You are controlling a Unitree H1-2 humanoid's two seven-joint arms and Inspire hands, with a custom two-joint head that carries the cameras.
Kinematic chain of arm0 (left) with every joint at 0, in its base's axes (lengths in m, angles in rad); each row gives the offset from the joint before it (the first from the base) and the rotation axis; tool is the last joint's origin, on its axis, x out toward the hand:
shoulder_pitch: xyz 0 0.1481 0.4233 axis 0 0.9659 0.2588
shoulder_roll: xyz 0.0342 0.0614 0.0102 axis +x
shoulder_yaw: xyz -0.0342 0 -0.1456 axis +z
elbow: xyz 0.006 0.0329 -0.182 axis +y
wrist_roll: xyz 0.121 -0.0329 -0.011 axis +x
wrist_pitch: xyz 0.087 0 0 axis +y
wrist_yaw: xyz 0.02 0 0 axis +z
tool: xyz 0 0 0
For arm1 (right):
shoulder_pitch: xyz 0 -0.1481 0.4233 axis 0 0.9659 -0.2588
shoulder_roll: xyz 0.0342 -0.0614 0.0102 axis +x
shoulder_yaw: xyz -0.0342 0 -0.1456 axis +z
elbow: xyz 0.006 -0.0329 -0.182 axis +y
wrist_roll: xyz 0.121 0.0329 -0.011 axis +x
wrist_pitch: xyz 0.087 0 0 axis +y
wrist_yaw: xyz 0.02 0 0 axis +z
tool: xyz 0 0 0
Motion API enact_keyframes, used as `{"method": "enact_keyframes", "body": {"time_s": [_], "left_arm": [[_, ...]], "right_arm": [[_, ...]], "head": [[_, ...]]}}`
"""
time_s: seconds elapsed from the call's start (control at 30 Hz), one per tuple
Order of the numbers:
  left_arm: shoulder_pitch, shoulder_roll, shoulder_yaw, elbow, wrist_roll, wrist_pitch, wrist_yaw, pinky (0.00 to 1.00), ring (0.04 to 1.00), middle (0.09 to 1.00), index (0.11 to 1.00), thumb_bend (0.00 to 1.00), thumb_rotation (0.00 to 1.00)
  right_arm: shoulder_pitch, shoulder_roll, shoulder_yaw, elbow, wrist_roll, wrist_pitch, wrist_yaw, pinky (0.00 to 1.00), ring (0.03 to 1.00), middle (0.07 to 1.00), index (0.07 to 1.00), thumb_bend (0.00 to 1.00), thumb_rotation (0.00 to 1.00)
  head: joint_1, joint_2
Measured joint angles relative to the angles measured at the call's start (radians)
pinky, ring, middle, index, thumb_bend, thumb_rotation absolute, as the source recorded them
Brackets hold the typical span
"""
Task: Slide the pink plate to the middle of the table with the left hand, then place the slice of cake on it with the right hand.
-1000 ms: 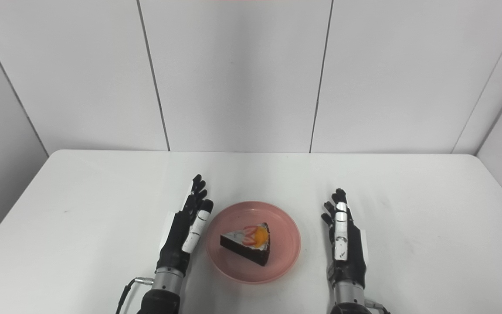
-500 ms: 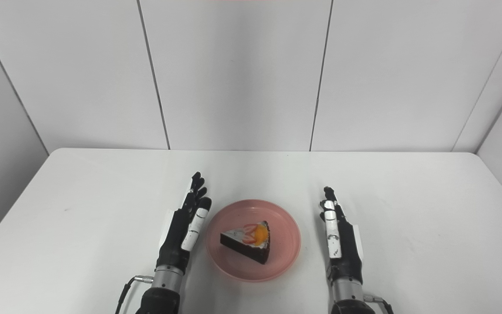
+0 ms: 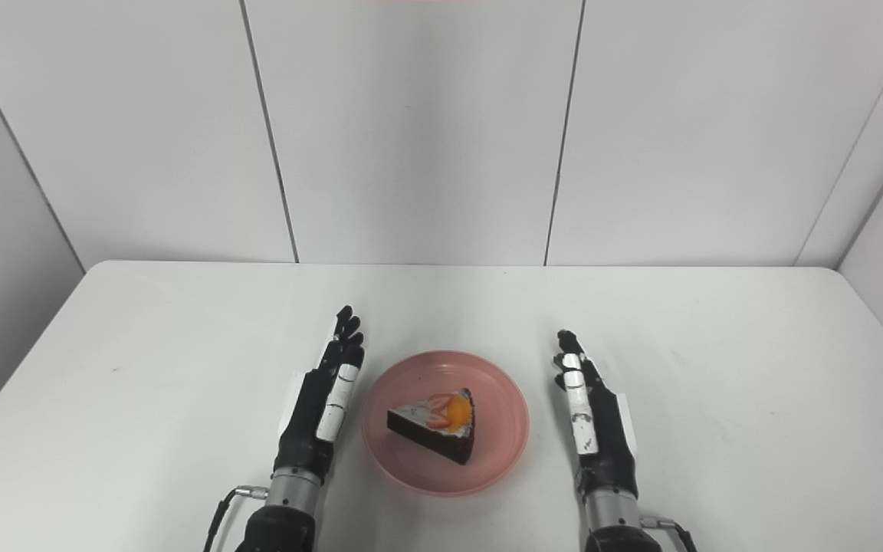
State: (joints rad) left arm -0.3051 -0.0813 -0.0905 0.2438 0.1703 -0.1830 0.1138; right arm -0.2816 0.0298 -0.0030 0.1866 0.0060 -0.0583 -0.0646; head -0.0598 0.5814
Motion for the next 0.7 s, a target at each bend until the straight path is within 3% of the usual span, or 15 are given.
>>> {"method": "enact_keyframes", "body": {"time_s": [0.7], "left_arm": [[0.003, -0.004, 0.004, -0.004, -0.021, 0.0, -0.001, 1.0, 0.966, 0.986, 1.0, 0.73, 1.0]], "right_arm": [[0.001, -0.007, 0.0, -0.004, 0.006, 0.002, 0.02, 0.87, 0.885, 0.908, 0.868, 0.77, 1.0]], "head": [[-0.006, 0.003]]}}
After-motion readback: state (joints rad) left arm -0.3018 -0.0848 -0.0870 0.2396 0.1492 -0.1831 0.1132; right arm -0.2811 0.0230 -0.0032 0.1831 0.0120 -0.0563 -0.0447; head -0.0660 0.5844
